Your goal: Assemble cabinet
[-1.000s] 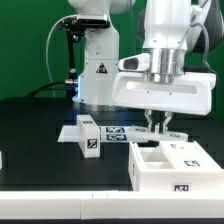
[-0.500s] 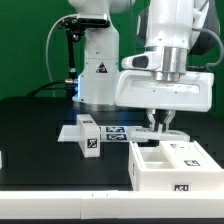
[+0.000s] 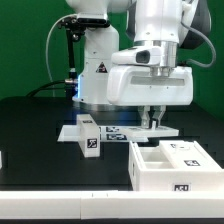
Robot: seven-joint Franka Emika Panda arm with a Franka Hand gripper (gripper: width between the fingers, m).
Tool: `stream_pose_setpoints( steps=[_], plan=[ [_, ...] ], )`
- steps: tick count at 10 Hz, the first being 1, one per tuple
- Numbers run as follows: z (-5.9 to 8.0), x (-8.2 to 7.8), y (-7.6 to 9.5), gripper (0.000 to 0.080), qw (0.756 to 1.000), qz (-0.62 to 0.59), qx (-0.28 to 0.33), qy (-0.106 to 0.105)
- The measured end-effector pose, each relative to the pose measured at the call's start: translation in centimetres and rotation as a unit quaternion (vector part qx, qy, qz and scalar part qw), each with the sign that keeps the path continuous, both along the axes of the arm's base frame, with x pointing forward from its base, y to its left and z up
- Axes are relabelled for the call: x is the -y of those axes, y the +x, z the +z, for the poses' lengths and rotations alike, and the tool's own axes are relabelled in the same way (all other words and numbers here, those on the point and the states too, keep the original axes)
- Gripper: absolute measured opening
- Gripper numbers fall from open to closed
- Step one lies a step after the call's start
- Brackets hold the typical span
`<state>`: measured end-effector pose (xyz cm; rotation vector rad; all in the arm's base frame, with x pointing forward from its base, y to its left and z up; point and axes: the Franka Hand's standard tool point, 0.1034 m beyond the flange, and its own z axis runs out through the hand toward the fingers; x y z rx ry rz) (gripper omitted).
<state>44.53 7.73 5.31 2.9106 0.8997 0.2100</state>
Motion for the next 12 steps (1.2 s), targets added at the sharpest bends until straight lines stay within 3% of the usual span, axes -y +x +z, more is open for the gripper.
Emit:
stream_pose_setpoints(
  steps=[2,4,7,10,12],
  plan=[
    [0.0,0.1,0.1,0.0067,0.999,0.045,-0.002,-0.010],
    [0.3,-1.0,0.2,0.0067,0.976,0.215,-0.014,-0.039],
    [0.7,-0.1,0.5,0.0067,0.952,0.300,-0.017,-0.056],
    [0.6,-0.1,0.4,0.0067,0.952,0.300,-0.019,-0.056],
    [-0.1,0.3,-0.6,0.0067,0.956,0.279,-0.077,-0.048]
  ],
)
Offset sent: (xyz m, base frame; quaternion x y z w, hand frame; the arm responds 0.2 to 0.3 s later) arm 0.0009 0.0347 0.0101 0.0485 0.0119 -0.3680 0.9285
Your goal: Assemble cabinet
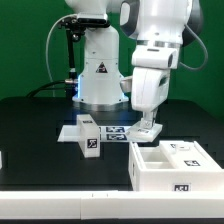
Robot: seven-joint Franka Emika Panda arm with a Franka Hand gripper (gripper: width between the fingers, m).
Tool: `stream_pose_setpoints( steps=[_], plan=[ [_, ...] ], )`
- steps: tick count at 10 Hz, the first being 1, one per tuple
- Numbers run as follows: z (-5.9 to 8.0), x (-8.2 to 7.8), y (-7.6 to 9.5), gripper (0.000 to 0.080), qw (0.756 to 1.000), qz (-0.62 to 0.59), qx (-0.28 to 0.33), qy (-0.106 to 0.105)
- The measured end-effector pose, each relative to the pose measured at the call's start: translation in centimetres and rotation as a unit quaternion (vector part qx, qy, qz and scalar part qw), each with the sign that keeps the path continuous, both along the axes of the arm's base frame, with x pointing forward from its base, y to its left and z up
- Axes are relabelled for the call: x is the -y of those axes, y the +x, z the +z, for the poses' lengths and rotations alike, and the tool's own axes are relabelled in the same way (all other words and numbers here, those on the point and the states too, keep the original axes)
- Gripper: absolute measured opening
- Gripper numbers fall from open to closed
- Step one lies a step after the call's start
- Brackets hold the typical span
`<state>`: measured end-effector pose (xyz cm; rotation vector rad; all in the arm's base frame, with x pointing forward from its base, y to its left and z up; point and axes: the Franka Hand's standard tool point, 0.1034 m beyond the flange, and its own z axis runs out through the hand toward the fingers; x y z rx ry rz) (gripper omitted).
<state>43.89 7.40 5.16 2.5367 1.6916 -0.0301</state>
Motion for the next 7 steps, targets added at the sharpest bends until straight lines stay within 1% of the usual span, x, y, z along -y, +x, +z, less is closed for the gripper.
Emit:
stream_pose_setpoints(
  steps=[1,4,5,6,7],
  plan=[
    [-0.2,0.0,0.0,0.0067,1.000,-0.002,-0.001,-0.001],
    [-0.2,0.4,0.2,0.0067,1.000,0.007,0.003,-0.001],
    [0.1,1.0,0.4,0.0067,0.997,0.072,0.022,-0.001],
    [0.1,2.2,0.3,0.0067,0.993,0.114,0.026,-0.002],
    [0.6,3.9,1.0,0.0067,0.987,0.158,0.038,-0.005]
  ],
)
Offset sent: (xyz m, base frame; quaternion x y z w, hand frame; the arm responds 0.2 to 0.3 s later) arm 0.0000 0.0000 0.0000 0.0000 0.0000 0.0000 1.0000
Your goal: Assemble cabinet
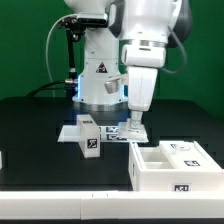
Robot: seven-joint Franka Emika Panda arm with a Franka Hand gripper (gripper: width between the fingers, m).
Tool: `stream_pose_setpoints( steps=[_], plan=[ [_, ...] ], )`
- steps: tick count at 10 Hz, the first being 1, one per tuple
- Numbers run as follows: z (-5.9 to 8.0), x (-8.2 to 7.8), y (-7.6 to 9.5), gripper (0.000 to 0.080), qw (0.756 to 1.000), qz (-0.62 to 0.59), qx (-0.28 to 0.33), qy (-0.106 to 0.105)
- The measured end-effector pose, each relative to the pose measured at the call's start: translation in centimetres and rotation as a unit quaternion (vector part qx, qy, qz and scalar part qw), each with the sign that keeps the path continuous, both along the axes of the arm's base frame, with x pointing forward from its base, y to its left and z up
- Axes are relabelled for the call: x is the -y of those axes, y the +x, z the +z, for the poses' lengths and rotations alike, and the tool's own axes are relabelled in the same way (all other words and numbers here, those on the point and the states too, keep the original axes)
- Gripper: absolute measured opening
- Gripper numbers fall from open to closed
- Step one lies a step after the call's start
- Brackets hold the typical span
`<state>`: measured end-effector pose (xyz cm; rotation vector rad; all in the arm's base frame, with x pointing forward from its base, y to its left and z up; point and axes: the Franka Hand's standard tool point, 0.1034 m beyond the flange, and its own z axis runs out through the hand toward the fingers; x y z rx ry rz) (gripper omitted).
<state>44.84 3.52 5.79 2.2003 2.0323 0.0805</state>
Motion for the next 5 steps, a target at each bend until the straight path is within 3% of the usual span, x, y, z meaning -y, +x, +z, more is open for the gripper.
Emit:
stream_pose_setpoints(
  steps=[3,4,5],
  plan=[
    [0.1,3.9,0.3,0.0067,1.000,0.009,0.015,0.011],
    [0.0,3.9,0.2,0.0067,1.000,-0.004,0.014,0.018],
    [0.0,2.2,-0.3,0.0067,0.999,-0.040,-0.008,0.028]
  ],
)
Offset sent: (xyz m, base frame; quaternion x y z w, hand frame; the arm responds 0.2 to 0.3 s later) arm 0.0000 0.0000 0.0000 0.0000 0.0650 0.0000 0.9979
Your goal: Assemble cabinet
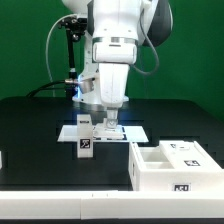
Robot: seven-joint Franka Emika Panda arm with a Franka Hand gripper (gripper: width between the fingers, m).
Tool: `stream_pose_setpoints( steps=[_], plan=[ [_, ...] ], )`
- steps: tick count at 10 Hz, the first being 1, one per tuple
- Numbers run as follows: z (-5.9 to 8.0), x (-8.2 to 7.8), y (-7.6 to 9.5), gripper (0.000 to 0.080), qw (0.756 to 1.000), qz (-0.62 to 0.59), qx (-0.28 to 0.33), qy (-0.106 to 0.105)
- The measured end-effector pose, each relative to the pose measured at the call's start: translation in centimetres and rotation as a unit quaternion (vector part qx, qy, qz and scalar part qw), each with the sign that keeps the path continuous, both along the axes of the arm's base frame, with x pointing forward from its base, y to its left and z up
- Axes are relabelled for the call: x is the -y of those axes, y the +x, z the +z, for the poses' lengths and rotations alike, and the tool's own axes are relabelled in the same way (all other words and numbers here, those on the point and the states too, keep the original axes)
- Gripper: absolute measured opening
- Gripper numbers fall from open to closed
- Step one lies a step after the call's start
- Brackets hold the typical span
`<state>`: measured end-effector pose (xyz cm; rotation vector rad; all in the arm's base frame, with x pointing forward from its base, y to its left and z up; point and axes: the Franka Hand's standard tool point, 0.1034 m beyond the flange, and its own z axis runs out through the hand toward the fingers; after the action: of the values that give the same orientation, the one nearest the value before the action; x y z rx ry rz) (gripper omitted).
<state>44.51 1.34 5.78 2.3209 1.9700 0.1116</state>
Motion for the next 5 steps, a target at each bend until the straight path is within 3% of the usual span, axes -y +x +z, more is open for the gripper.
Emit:
stream_pose_setpoints(
  steps=[1,3,5],
  plan=[
    [0.6,-1.3,-0.4,0.0067,1.000,0.002,-0.014,0.001],
    [2.1,-1.9,-0.4,0.0067,1.000,0.007,-0.015,0.004],
    [1.9,-1.8,-0.6,0.0067,1.000,0.005,-0.017,0.004]
  ],
)
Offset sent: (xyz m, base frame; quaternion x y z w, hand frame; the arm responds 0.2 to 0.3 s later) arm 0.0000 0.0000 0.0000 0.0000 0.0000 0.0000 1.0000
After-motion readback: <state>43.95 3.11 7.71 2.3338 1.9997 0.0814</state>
